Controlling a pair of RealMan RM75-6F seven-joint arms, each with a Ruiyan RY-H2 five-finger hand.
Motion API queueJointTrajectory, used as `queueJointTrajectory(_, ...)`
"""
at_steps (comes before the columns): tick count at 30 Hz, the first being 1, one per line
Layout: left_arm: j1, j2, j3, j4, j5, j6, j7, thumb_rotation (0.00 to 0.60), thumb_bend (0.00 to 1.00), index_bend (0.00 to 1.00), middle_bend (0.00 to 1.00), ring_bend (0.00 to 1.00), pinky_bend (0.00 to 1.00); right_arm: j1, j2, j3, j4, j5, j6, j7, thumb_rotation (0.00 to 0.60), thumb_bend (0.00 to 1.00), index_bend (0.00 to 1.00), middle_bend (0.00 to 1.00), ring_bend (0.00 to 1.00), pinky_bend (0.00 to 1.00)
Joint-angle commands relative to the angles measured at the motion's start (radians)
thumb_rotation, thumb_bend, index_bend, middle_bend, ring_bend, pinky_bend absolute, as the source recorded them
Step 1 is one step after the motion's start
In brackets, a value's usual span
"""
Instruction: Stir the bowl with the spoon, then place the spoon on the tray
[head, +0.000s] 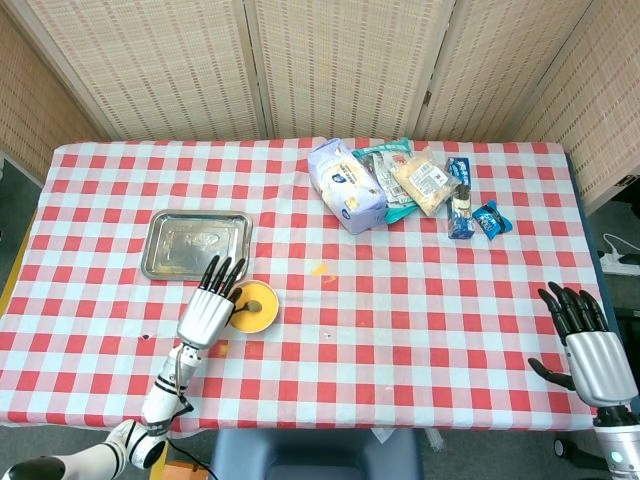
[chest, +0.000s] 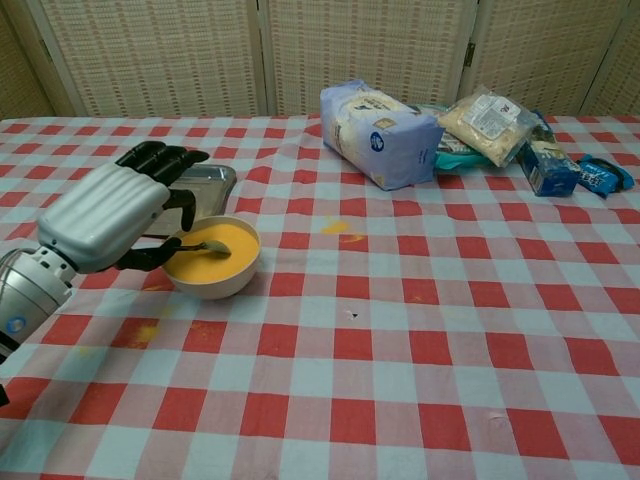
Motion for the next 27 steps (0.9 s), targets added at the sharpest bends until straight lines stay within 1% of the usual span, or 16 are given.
queueJointTrajectory(1,0.009,0.035,0.007,-0.043,-0.008,-0.016,0.009,0.6,0.41,0.47,0.03,0.0,0.03,0.0,0.0,0.0,0.0,0.0,0.0,0.0,0.6,0.06,0.0,0.0,0.0,0.0)
queueJointTrajectory(6,0.017,0.113,0.014,-0.143,-0.039,-0.077,0.019,0.6,0.41,0.44,0.01,0.0,0.03,0.0,0.001,-0.001,0.0,-0.002,-0.001,-0.001,0.6,0.06,0.0,0.0,0.0,0.0)
queueJointTrajectory(12,0.017,0.222,-0.009,-0.276,-0.094,-0.139,0.064,0.6,0.41,0.43,0.01,0.0,0.03,0.001,0.001,-0.003,0.0,-0.002,-0.004,-0.001,0.6,0.06,0.0,0.0,0.0,0.0)
queueJointTrajectory(20,0.01,0.311,-0.014,-0.372,-0.161,-0.229,0.112,0.6,0.41,0.43,0.01,0.0,0.03,-0.002,0.0,-0.004,-0.003,-0.004,0.0,-0.007,0.6,0.06,0.0,0.0,0.0,0.0)
queueJointTrajectory(27,0.003,0.349,-0.028,-0.407,-0.219,-0.278,0.136,0.6,0.41,0.43,0.01,0.0,0.03,-0.002,0.002,-0.004,-0.002,-0.001,-0.003,-0.009,0.6,0.06,0.0,0.0,0.0,0.0)
